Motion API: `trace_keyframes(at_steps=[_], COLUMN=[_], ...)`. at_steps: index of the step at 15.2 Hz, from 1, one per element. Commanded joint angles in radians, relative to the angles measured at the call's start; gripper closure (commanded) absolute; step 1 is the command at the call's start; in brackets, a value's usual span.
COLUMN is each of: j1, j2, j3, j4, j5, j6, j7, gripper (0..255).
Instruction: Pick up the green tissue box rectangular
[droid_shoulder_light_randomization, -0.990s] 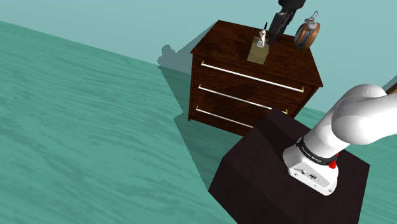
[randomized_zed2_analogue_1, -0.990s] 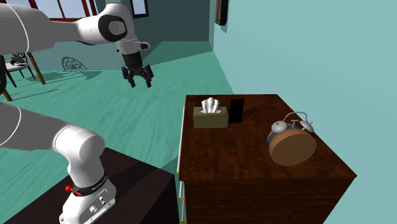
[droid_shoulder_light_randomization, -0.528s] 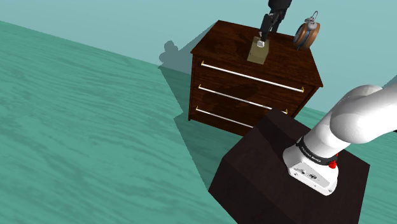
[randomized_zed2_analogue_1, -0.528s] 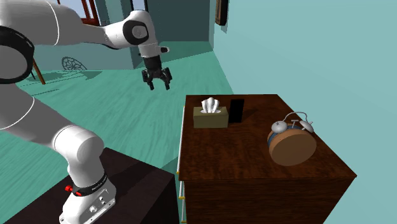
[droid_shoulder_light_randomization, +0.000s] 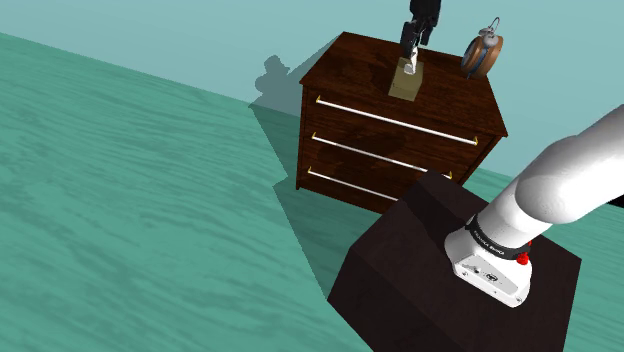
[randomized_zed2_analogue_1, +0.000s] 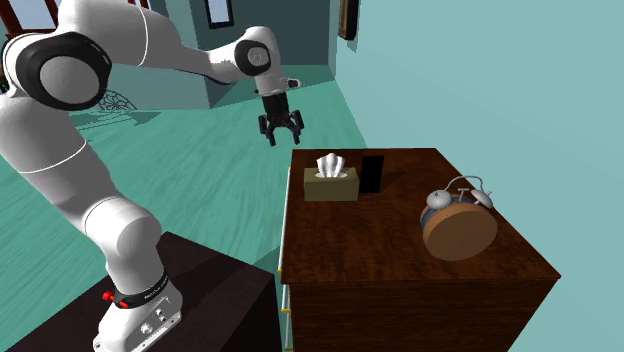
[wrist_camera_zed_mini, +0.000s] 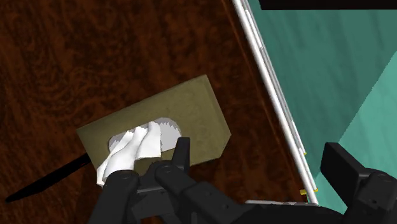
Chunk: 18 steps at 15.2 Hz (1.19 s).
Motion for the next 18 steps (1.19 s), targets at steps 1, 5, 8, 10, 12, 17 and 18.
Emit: trace_keyframes(at_steps=[1, 5, 8, 10, 12, 17, 18], j1=[-0.014, -0.042, -0.064, -0.081, -0.099, -0.114, -0.114], j2=[0.063, 0.202, 0.310, 0.385, 0.461, 0.524, 0.526], j3=[-0.016, -0.047, -0.068, -0.082, -0.095, -0.103, -0.103], j4=[0.053, 0.181, 0.291, 0.372, 0.459, 0.496, 0.485], j5=[-0.015, -0.034, -0.041, -0.043, -0.043, -0.043, -0.044], j6=[0.004, 0.007, 0.000, -0.009, -0.022, 0.001, 0.013], j7=[-0.011, -0.038, -0.060, -0.077, -0.094, -0.096, -0.091], gripper=[0, 0, 0, 0, 0, 0, 0])
